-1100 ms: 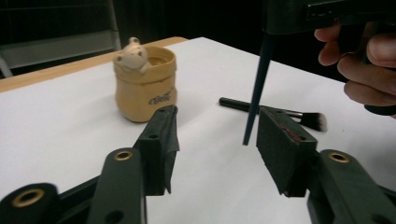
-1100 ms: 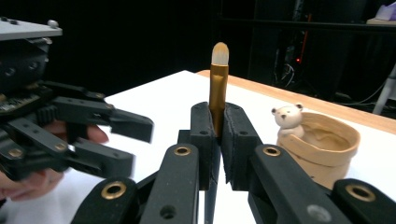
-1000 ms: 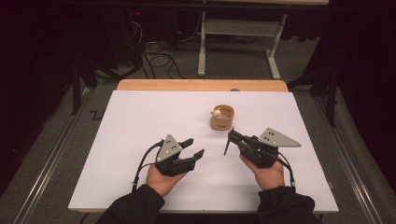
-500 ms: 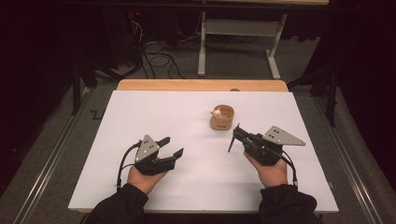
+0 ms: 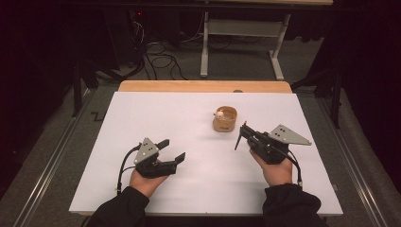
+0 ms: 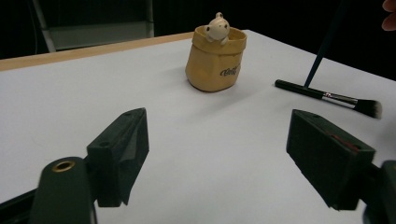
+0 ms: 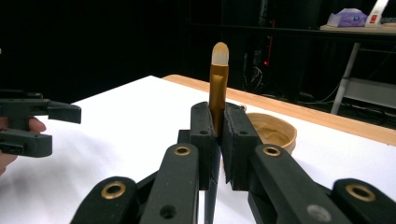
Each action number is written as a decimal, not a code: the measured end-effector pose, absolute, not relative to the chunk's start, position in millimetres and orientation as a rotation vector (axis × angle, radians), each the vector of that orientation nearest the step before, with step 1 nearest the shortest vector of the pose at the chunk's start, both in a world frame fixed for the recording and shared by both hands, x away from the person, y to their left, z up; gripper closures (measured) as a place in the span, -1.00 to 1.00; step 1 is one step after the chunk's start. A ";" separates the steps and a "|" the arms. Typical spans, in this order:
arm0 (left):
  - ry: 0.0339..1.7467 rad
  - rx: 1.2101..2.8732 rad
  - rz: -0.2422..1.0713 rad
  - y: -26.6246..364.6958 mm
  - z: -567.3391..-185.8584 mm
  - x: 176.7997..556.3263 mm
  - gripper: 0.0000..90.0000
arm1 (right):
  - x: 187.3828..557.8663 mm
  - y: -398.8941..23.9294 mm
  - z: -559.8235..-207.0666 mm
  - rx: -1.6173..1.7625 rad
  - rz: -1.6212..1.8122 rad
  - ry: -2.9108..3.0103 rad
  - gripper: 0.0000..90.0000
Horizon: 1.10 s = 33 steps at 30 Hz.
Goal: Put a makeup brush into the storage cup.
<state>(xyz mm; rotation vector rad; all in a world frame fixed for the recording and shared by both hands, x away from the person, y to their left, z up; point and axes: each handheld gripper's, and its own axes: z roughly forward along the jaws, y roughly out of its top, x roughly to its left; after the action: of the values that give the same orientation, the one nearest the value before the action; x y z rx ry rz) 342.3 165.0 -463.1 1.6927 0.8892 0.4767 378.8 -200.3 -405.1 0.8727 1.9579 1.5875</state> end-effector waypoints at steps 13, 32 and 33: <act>0.910 1.665 0.467 170.7 -461.3 344.3 -0.64 | 386.6 -196.5 -402.6 0.906 1.551 1.939 0.89; 0.896 1.689 0.460 171.1 -460.0 340.5 -0.81 | 400.0 -189.2 -379.1 0.911 1.522 1.902 0.89; 0.890 1.693 0.457 171.3 -459.6 340.4 -0.81 | 400.0 -189.2 -379.1 0.911 1.522 1.902 0.89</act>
<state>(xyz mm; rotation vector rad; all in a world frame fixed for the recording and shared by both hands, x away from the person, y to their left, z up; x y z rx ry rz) 340.4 171.3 -459.6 1.6929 0.8902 0.4568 400.0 -189.2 -379.1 0.9111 1.9022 1.5224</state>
